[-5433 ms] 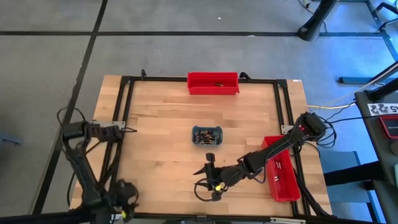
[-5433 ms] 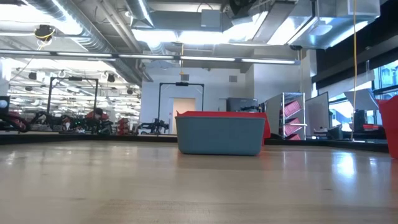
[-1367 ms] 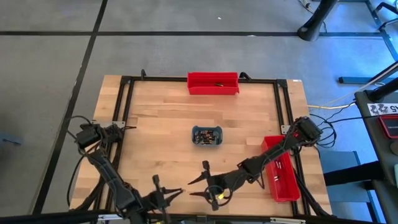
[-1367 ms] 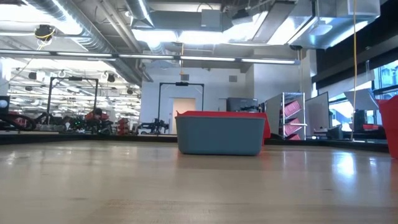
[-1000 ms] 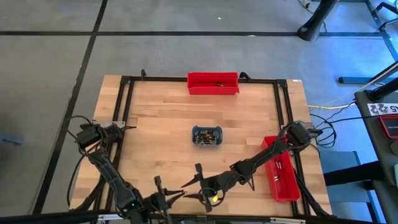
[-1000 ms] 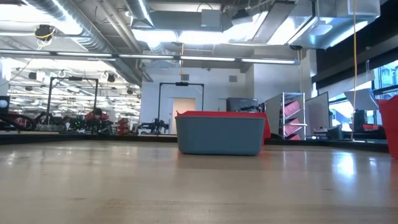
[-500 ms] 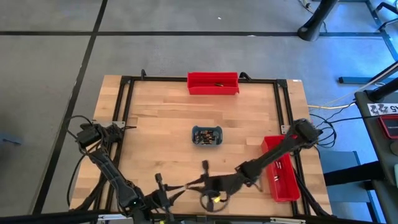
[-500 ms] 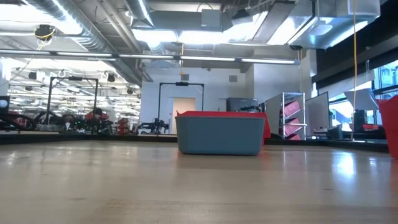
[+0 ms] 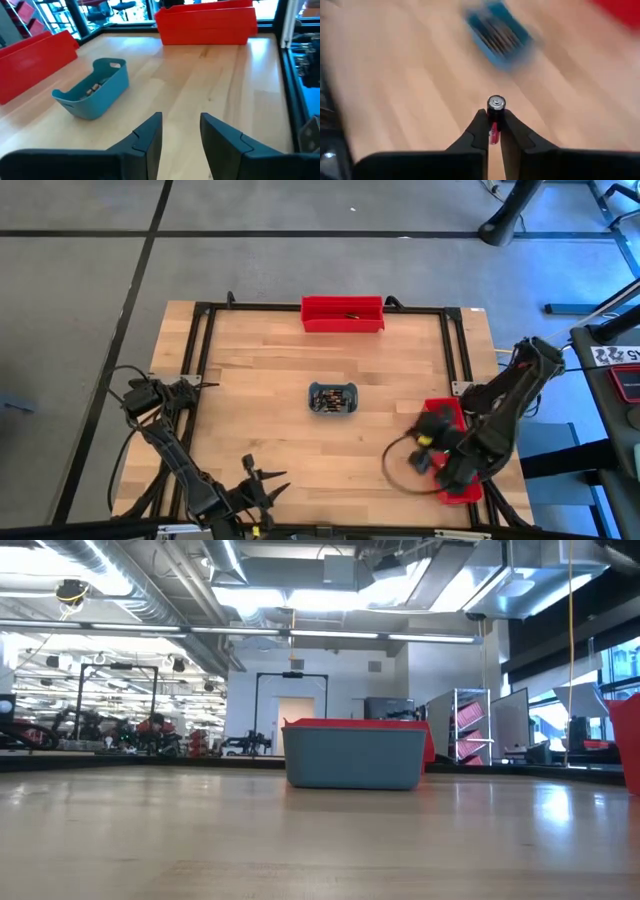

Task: Sort batteries
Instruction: Put the silver battery into the bottom red bin

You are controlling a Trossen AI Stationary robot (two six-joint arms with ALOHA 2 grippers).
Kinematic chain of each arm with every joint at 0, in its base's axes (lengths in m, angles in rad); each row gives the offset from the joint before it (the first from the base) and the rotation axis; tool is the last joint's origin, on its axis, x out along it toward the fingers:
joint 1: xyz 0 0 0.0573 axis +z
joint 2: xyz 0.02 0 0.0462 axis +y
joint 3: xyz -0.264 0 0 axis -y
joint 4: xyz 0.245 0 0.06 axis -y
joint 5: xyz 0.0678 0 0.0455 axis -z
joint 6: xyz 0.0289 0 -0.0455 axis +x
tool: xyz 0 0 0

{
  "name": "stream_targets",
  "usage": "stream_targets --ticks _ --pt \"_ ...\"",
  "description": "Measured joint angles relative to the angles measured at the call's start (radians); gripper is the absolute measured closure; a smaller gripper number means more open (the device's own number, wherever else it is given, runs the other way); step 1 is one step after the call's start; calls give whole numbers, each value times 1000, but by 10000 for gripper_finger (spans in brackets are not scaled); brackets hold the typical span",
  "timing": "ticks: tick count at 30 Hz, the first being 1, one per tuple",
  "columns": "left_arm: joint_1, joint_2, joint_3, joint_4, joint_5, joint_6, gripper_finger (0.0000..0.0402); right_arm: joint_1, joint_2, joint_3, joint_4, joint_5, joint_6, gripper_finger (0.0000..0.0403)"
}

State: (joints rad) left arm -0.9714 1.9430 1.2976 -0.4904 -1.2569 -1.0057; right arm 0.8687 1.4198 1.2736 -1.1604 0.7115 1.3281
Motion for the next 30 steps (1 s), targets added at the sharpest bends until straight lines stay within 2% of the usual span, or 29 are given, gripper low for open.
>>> stream_targets --ticks 3,5,7,12,23,27,30 --pt "2 0 0 -1 1 10 280 44 -17 0 -300 -221 334 384" --pt "3 0 0 0 1 10 281 69 -16 -10 -404 -358 461 384" --pt "2 0 -8 7 1 10 281 82 -20 -43 -403 -455 496 384" --pt "1 0 -43 8 6 -44 281 93 -48 -173 -344 -611 522 383" --pt "3 1 -53 8 23 -61 281 85 -156 -438 -12 -737 527 380" --pt "5 1 -53 8 23 -61 281 86 -160 -474 10 -776 523 375" --pt "5 1 -53 8 23 -65 281 86 -160 -476 10 -776 523 356"
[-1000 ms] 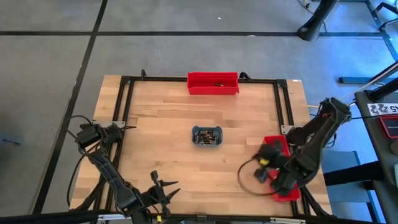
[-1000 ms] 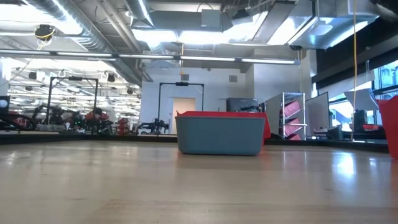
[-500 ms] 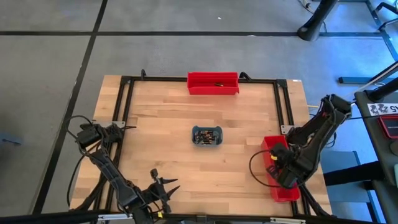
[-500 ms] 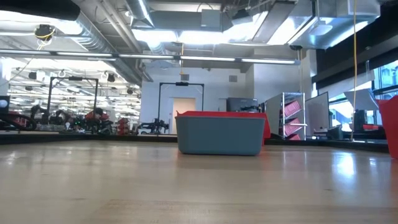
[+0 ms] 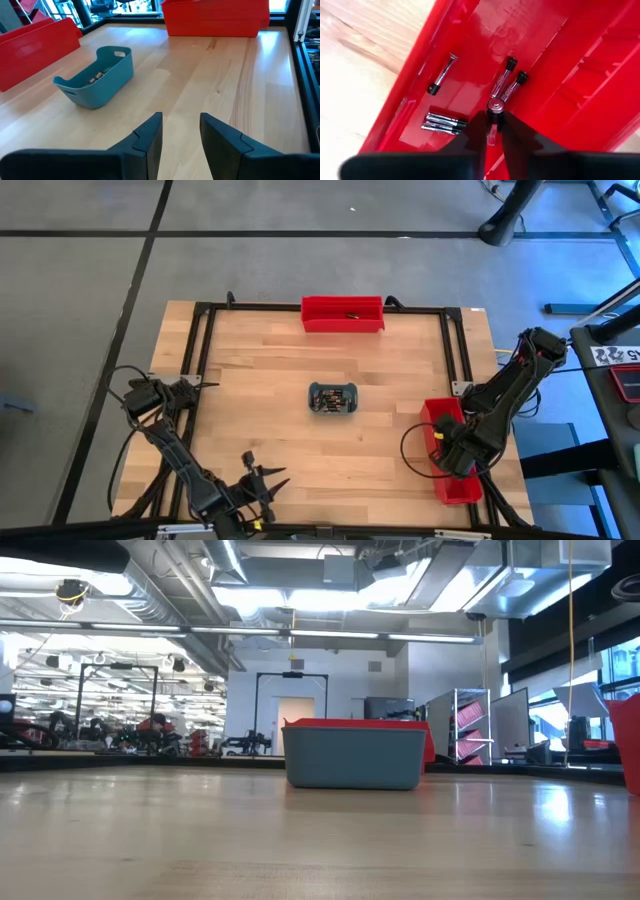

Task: Sort batteries
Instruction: Put the silver battery into the bottom red bin, then move the top red bin from the top of the table to the bottom right

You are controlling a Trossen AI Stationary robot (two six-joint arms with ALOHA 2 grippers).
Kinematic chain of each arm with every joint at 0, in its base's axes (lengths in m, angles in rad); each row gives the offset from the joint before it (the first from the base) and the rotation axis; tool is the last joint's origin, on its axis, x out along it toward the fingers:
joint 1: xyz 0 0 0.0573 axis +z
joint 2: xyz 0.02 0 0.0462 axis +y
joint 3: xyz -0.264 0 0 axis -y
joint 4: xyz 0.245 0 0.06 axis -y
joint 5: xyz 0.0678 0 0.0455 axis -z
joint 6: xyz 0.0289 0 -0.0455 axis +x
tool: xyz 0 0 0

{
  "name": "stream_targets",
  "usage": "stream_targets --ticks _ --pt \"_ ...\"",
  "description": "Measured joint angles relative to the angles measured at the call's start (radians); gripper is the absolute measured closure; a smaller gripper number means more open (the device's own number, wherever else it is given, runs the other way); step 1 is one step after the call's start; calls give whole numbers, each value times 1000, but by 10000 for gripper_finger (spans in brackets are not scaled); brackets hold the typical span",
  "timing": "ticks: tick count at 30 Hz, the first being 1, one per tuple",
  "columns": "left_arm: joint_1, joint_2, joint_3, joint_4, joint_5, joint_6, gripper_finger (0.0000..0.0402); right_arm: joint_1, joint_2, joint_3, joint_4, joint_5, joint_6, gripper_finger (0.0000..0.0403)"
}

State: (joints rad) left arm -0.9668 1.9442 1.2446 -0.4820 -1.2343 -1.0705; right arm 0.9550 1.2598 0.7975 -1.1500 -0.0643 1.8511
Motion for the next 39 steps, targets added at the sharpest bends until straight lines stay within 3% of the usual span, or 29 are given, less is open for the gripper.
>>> stream_targets --ticks 10,16,21,26,29,32,36,39 --pt "2 0 0 0 0 -4 281 0 -18 20 -26 -26 -40 213" --pt "16 0 0 0 0 -4 281 0 -34 218 -197 72 -42 195" --pt "28 0 0 0 0 -4 281 0 -34 425 -343 240 -74 206" --pt "29 0 0 0 15 -23 281 -21 -34 519 -389 555 -225 210" --pt "46 0 0 -1 81 -26 281 -144 -34 526 -387 612 -424 210" --pt "81 0 0 -5 159 -17 281 -347 -34 503 -307 612 -726 210" --pt "131 0 -7 -4 236 36 281 -706 -26 453 -65 555 -1250 210" --pt "159 0 -64 -6 234 55 281 -971 7 422 180 455 -1641 210"
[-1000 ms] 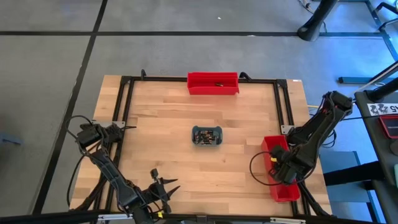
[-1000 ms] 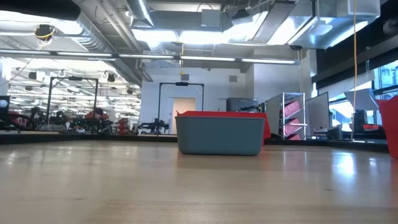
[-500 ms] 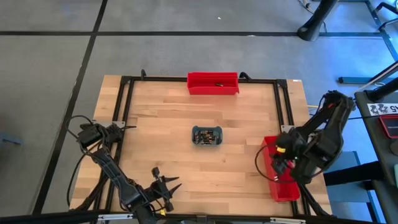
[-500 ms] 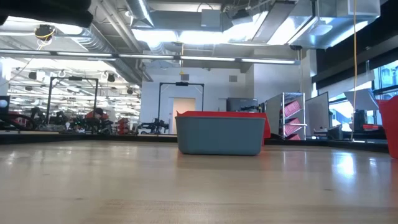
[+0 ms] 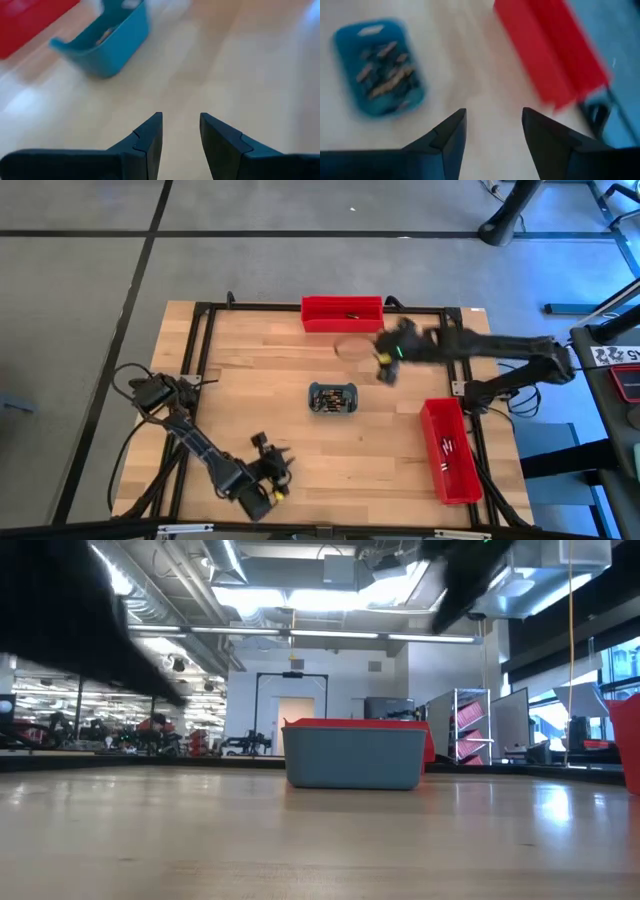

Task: Sort batteries
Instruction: Move the top red bin from the top of the table to the bottom right

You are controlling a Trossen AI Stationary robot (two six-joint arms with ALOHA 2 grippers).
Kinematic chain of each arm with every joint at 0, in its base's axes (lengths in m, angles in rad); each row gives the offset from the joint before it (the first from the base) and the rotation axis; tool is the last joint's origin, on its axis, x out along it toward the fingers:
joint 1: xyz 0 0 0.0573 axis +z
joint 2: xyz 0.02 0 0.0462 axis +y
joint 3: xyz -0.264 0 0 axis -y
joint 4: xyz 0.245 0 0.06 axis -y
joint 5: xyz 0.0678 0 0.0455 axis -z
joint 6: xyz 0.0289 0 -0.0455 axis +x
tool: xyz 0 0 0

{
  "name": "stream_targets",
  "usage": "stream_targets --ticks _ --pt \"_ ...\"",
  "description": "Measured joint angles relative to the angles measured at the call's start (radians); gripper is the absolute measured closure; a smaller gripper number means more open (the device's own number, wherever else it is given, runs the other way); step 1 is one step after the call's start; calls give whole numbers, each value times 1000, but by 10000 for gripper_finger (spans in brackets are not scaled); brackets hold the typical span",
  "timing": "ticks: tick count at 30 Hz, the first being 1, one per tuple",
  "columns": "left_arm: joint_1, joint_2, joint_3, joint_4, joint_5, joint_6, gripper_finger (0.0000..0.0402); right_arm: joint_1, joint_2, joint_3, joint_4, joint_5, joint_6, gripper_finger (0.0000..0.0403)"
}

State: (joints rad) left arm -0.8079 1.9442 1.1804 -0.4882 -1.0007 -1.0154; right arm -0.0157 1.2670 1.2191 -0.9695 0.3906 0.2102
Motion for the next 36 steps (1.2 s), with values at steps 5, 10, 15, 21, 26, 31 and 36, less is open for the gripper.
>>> stream_targets --ticks 5,10,15,21,26,31,36 --pt "73 -27 -186 -51 68 -199 281 -370 149 2 293 -277 -388 210" --pt "95 -111 -342 -43 75 -386 281 -584 363 122 242 -378 -574 210" --pt "85 -203 -433 -38 70 -474 281 -659 526 249 148 -375 -688 210" --pt "82 -237 -468 -15 44 -491 281 -666 625 313 60 -392 -782 210" --pt "79 -235 -468 32 36 -466 281 -665 649 309 52 -416 -750 238" --pt "58 -235 -468 64 35 -435 281 -649 644 309 9 -445 -621 342" --pt "20 -235 -468 62 36 -447 281 -591 642 310 -67 -402 -529 385"
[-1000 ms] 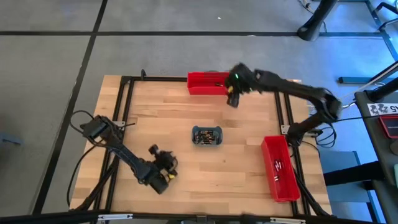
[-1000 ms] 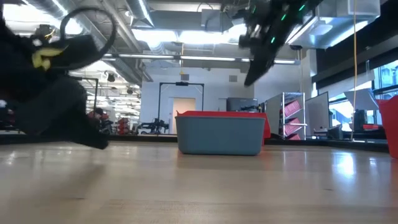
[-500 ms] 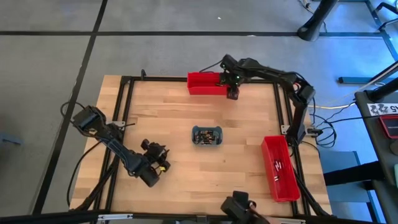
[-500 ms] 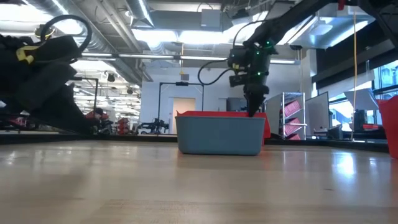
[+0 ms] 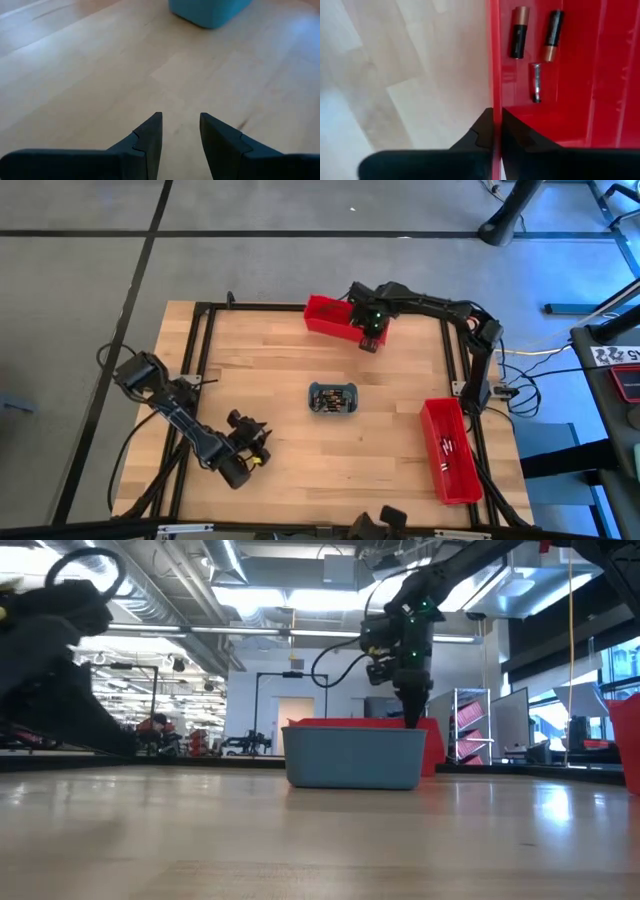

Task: Sort batteries
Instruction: Move the top red bin from the top of the table to the bottom right

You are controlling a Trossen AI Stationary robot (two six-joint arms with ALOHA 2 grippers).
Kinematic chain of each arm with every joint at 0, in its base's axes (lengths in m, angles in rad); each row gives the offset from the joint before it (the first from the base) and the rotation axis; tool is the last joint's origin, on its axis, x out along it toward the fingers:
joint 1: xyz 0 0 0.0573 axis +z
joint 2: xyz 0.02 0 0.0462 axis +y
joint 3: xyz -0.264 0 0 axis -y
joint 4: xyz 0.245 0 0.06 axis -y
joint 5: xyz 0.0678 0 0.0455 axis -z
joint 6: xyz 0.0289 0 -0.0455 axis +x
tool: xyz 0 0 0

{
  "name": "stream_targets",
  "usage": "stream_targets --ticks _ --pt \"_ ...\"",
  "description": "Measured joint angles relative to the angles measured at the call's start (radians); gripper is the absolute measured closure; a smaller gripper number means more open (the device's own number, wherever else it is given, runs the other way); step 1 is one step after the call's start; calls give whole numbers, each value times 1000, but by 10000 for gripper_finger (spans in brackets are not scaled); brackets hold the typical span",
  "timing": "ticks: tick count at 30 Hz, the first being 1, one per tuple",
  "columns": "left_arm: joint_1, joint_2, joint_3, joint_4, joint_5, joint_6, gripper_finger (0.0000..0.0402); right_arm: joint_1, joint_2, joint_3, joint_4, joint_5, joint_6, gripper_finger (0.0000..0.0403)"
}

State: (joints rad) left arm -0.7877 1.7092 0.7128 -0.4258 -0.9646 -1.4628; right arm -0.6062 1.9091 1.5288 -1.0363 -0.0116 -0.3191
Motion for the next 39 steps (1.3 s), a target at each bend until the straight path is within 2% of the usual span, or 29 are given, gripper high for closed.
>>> stream_targets --ticks 3,8,12,23,29,39 --pt "-26 0 0 1 0 -19 281 37 0 0 -37 12 118 375" --pt "-69 0 0 3 0 -71 281 91 0 1 -155 -3 316 396" --pt "-101 0 0 4 0 -101 281 150 -2 0 -258 -11 482 388" --pt "-164 1 0 46 -60 -125 281 350 -3 -1 -348 -265 797 395" --pt "-182 1 1 85 -92 -82 281 450 -3 -1 -422 -324 922 395" --pt "-181 1 1 86 -102 -69 281 642 -3 -22 -397 -439 1130 392"
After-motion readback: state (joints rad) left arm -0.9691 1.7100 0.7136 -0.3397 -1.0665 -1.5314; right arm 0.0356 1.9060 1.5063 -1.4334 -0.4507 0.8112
